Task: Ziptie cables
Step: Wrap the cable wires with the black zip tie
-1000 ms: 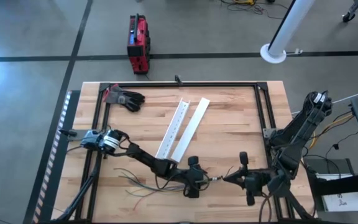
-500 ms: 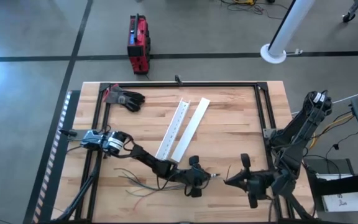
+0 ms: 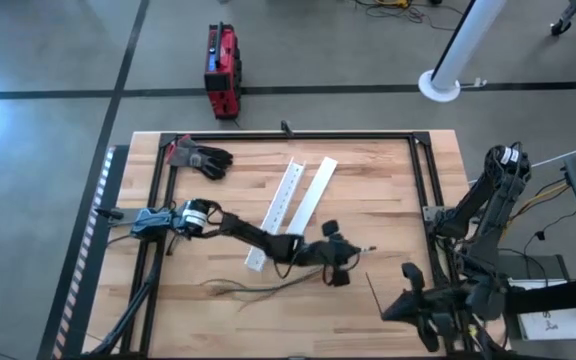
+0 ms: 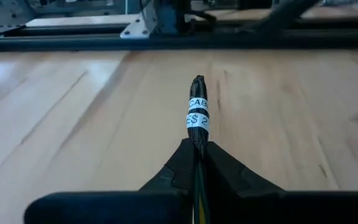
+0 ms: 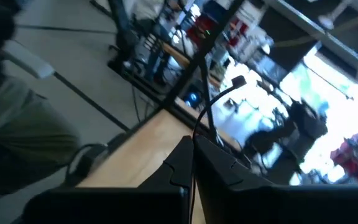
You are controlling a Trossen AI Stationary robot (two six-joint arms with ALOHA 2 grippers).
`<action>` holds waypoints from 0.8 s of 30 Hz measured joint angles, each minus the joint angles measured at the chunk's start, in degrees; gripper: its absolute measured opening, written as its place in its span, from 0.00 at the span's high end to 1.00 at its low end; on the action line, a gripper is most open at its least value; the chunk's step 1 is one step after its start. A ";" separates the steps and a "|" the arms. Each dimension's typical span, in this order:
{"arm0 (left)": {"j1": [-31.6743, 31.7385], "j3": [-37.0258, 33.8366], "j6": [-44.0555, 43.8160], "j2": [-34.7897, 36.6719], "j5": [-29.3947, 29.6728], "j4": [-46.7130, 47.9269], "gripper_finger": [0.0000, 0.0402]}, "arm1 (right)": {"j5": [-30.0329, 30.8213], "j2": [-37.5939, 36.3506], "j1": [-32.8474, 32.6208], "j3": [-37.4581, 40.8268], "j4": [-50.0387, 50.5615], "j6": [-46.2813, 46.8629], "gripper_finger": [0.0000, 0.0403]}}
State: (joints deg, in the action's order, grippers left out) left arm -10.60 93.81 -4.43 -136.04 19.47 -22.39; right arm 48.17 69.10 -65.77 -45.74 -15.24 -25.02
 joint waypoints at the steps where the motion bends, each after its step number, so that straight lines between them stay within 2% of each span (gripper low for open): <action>1: 0.65 0.86 0.00 0.12 -2.46 0.08 0.98 | -0.04 0.00 -0.86 0.00 -0.28 -0.58 1.00; 7: 2.80 7.11 -0.76 0.58 -14.50 -0.13 0.99 | -0.20 1.55 -1.23 0.00 -0.29 -1.79 1.00; 15: 3.40 12.19 -1.11 0.76 -20.61 -0.68 0.99 | -0.64 10.46 2.09 0.04 -5.68 -1.16 1.00; 21: 4.57 12.12 -5.07 2.42 -31.32 -0.89 0.98 | -1.79 17.54 2.03 0.04 -7.44 9.10 1.00; 24: 4.89 12.14 -7.00 2.58 -34.05 -0.97 0.98 | -2.69 20.93 2.59 0.07 -9.15 14.69 1.00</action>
State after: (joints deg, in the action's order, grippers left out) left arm -5.72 105.95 -11.43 -133.47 -14.58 -23.36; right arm 45.48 90.03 -63.18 -45.67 -24.38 -10.33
